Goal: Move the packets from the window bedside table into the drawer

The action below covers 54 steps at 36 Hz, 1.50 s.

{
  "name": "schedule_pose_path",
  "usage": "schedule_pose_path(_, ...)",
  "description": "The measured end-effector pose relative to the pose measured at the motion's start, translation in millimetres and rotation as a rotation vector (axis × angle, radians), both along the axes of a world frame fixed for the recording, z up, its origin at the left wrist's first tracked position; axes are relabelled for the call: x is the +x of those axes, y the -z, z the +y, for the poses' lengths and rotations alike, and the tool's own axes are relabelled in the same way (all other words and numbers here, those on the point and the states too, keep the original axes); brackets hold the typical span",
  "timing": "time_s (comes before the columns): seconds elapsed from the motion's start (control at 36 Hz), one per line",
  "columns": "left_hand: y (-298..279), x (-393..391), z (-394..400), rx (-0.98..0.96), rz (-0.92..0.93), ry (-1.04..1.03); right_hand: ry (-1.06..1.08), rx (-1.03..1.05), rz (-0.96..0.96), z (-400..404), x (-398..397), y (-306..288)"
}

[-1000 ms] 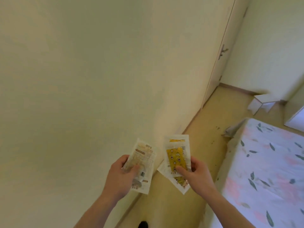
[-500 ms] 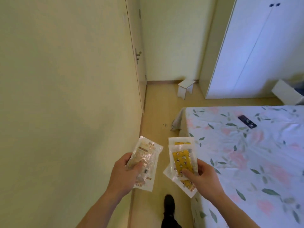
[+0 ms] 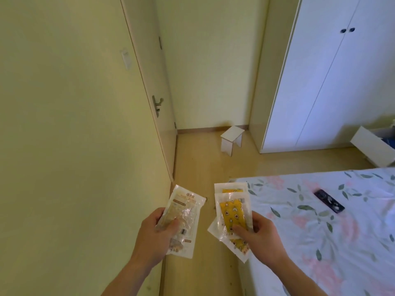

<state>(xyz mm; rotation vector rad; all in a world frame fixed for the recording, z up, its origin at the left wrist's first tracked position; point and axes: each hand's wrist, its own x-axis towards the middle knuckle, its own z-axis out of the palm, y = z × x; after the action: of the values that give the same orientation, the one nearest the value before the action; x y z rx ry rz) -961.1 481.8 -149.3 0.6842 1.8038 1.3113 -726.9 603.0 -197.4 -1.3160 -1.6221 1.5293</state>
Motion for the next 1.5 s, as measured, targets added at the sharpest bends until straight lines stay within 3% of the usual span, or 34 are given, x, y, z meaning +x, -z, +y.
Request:
schedule_pose_path(0.33,9.3,-94.8,220.7,0.040,0.009,0.077,0.114,0.050,-0.038,193.5,-80.2,5.9)
schedule_pose_path(0.56,15.4,-161.0,389.3,0.016,0.057,0.242,0.274,0.059,-0.015,315.2,-124.6,1.3)
schedule_pose_path(0.89,11.3,-190.1,599.4,-0.007,0.082,0.432,0.441,-0.023,0.016,479.5,-162.9,7.9)
schedule_pose_path(1.19,6.3,-230.1,843.1,-0.028,0.036,0.478,0.515,-0.063,0.082,706.1,-204.2,8.3)
schedule_pose_path(1.5,5.3,-202.8,1031.5,-0.040,-0.016,0.689,0.701,-0.047,0.060,857.7,-185.9,-2.4)
